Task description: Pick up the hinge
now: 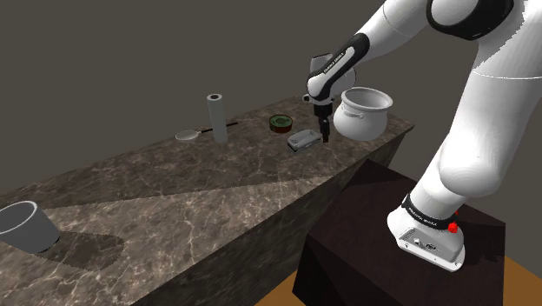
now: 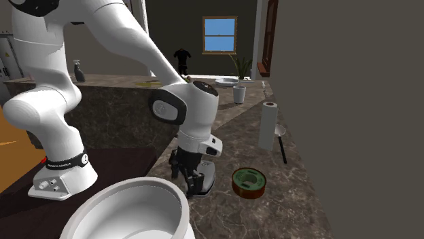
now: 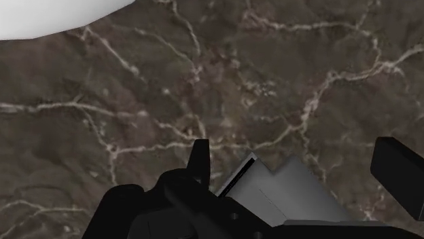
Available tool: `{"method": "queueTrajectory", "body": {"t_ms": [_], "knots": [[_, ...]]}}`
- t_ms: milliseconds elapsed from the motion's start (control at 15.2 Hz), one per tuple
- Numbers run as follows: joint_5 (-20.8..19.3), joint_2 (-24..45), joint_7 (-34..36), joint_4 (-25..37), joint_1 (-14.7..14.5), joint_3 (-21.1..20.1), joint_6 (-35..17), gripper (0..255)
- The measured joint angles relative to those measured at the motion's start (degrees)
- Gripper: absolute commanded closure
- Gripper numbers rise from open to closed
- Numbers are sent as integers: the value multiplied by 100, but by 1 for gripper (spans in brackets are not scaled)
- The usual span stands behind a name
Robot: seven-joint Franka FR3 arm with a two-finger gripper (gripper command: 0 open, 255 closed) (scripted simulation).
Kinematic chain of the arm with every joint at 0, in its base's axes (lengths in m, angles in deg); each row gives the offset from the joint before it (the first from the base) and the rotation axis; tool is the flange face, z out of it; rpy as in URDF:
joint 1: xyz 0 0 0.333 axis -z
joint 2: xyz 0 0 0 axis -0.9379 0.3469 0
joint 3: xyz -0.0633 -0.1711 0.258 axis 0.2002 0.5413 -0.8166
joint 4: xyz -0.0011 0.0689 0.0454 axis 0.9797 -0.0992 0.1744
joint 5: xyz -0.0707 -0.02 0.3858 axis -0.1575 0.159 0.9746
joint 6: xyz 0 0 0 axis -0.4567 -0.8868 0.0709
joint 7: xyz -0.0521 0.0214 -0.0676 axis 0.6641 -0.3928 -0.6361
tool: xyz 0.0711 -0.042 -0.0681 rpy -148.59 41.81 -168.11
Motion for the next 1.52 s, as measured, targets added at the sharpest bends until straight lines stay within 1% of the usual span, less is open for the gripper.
{"method": "queueTrajectory", "body": {"t_ms": [198, 264, 924, 1518], "knots": [[82, 200, -45, -8, 15, -33, -197, 0], [91, 222, -50, -18, 17, -37, -228, 255], [97, 235, -57, -25, 20, -39, -248, 255], [-118, -297, 65, 32, -28, 34, 313, 255]]}}
